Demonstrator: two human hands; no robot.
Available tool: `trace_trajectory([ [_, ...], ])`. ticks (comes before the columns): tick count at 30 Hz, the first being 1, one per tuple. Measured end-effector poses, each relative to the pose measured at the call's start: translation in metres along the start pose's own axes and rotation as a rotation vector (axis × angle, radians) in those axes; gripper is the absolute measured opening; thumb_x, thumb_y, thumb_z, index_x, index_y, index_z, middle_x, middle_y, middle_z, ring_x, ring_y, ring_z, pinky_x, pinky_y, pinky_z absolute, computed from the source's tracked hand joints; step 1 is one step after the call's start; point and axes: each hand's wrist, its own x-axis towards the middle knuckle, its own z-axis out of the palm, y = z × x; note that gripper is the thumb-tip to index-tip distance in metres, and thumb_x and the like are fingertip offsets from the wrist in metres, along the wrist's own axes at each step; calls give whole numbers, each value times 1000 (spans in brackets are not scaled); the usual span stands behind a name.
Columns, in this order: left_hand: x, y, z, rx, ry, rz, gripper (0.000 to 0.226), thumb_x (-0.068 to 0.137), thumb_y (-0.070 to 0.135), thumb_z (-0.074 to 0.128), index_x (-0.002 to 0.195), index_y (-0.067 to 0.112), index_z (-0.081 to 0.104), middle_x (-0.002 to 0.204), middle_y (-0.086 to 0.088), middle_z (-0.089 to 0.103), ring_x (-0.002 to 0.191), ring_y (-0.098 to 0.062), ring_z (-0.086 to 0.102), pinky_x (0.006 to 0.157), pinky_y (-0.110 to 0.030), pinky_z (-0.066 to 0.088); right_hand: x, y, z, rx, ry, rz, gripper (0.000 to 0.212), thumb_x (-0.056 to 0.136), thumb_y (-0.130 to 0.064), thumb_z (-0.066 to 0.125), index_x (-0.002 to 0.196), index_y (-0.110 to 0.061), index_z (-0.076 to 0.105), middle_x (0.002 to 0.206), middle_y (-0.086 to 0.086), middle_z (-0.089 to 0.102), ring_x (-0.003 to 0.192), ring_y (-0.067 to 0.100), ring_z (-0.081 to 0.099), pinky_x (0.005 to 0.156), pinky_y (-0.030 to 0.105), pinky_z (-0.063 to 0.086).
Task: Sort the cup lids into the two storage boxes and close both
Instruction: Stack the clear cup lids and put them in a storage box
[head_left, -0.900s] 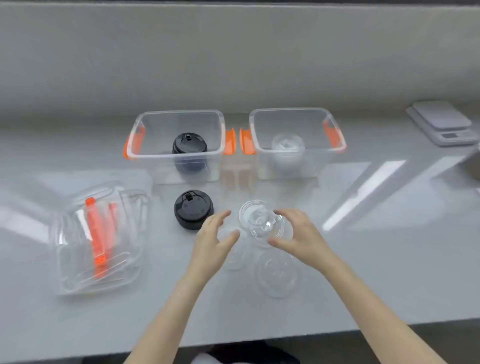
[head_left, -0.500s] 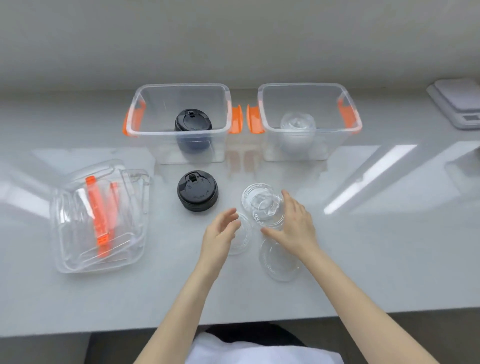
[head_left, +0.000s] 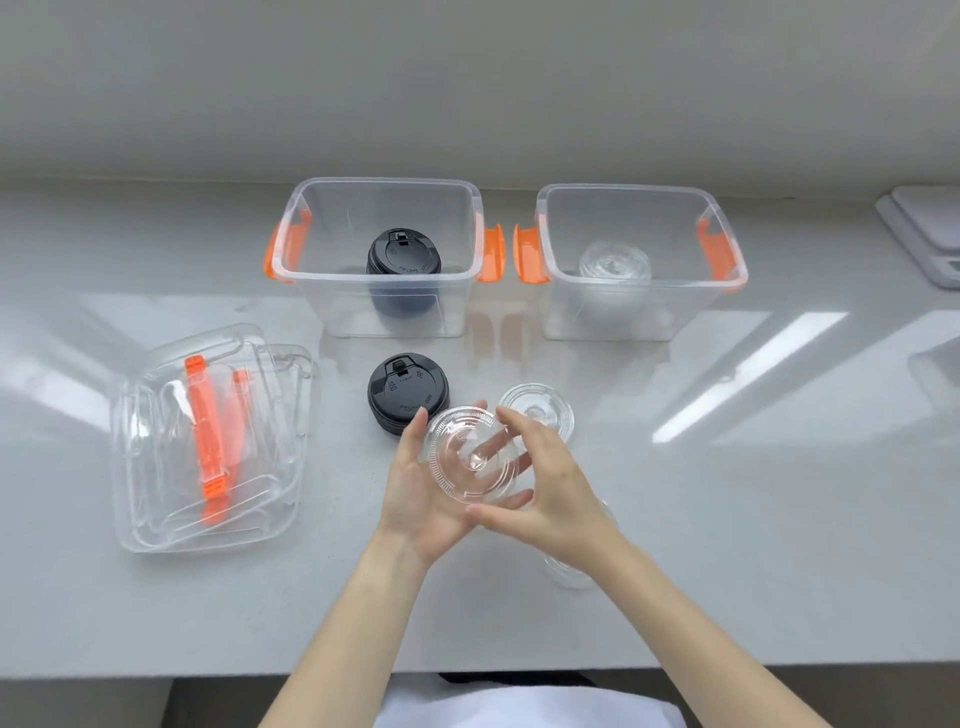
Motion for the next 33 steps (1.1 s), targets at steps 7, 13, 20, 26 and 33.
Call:
trace_trajectory([
  [7, 2, 16, -15, 27, 62, 30, 52, 77, 57, 46, 115, 25, 60, 125, -14, 60, 108, -38, 60, 87, -52, 49, 33, 28, -23, 54, 91, 229, 70, 70, -33, 71, 134, -21, 43, 137, -3, 46, 128, 13, 36, 106, 23, 27],
  [13, 3, 24, -23, 17, 63, 41, 56, 73, 57, 48, 116, 23, 59, 118, -15, 63, 101, -37, 65, 86, -52, 50, 55, 71, -14, -308, -154, 288, 103, 63, -41, 73, 146, -19, 17, 156, 9, 17, 144, 24, 11, 116, 36, 13],
  [20, 4, 29, -28, 3, 80, 68, 58, 72, 59, 49, 113, 20, 61, 121, -16, 60, 108, -36, 59, 92, -51, 45, 58, 46, -19, -166, 89, 224, 98, 63, -37, 82, 142, -15, 29, 145, 3, 39, 134, 20, 34, 110, 32, 27],
  [26, 3, 25, -20, -64, 3, 52, 69, 80, 60, 44, 131, 14, 51, 127, -14, 55, 119, -34, 52, 97, -48, 45, 47, -10, -7, 51, -180, 24, 105, 55, -35, 86, 142, -27, 27, 133, -16, 41, 126, 5, 39, 105, 20, 27],
  [33, -7, 19, -25, -6, 11, 140, 52, 81, 49, 47, 117, 13, 58, 113, -13, 66, 104, -30, 64, 88, -43, 53, 36, -18, 7, 43, -297, 13, 108, 60, -31, 84, 145, -31, 18, 136, -13, 42, 123, 2, 40, 105, 17, 31],
])
